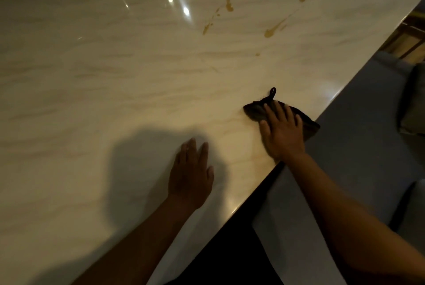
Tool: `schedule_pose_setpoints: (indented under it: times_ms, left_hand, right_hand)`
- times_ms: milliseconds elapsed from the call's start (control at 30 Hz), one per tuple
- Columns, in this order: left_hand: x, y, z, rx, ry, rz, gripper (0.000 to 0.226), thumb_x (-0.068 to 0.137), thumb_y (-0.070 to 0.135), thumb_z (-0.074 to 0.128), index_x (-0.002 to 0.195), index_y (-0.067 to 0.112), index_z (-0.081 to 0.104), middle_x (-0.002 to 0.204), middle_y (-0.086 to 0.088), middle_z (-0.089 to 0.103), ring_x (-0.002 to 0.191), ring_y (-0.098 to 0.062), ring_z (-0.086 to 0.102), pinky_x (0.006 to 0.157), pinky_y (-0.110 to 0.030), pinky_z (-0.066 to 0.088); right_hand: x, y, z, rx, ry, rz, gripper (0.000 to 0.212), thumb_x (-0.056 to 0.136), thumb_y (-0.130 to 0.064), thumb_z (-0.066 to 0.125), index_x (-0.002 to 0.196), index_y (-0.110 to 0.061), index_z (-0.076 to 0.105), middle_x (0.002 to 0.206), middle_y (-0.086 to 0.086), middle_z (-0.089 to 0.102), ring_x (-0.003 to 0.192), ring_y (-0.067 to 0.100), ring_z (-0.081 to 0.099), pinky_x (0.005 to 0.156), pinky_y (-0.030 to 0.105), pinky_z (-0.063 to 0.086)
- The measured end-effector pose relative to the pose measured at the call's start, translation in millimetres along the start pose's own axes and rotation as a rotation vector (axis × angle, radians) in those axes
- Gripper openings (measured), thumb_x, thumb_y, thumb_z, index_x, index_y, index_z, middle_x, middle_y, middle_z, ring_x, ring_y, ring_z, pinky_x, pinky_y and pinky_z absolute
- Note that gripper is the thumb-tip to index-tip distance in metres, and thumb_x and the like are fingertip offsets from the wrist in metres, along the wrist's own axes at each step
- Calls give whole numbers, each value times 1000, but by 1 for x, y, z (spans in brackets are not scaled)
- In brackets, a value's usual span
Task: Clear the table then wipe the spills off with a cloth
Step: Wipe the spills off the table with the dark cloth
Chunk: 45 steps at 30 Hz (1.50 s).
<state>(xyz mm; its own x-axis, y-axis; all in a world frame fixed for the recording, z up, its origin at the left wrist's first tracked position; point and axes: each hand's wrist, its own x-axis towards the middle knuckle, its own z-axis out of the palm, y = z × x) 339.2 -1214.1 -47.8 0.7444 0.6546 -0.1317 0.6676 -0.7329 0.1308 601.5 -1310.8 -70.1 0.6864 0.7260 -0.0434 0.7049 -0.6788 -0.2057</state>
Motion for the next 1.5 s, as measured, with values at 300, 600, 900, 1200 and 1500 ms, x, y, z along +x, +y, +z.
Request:
schedule_pose_setpoints:
  times_ms: [300, 600, 900, 1200, 1500]
  left_hand:
    - [-13, -4, 4, -25, 11, 23, 65, 91, 38, 33, 148, 12, 49, 152, -25, 44, 137, -47, 45, 107, -56, 43]
    - [-5, 9, 5, -35, 42, -33, 66, 90, 39, 37, 149, 12, 49, 152, -24, 44, 138, -44, 45, 110, -54, 40]
    - [29, 24, 1, -64, 0, -64, 66, 86, 39, 46, 148, 14, 50, 153, -27, 42, 138, -47, 43, 109, -59, 41]
    - [81, 30, 2, -85, 40, -74, 72, 84, 44, 52, 151, 18, 47, 155, -26, 40, 139, -47, 41, 111, -60, 39]
    - [195, 43, -6, -127, 115, -154, 70, 88, 48, 45, 152, 19, 46, 157, -25, 36, 141, -48, 37, 113, -62, 34]
  right_hand:
    - [-135, -59, 19, 19, -68, -478, 53, 103, -49, 34, 154, -34, 30, 164, -6, 20, 153, 23, 12, 120, 51, 15]
    - [-13, -14, 5, -4, 3, -72, 60, 100, -51, 22, 155, -28, 28, 163, 3, 23, 151, 29, 16, 119, 55, 15]
    - [-54, -14, -2, -66, -136, -602, 55, 104, -52, 27, 156, -34, 23, 165, -6, 15, 153, 21, 7, 122, 48, 10]
    - [80, -17, -4, -13, -51, -282, 56, 103, -51, 23, 156, -31, 23, 165, 1, 18, 152, 27, 12, 120, 56, 15]
    - [166, 18, -16, -33, -110, -623, 53, 104, -48, 34, 155, -33, 29, 163, -6, 23, 152, 23, 15, 119, 51, 17]
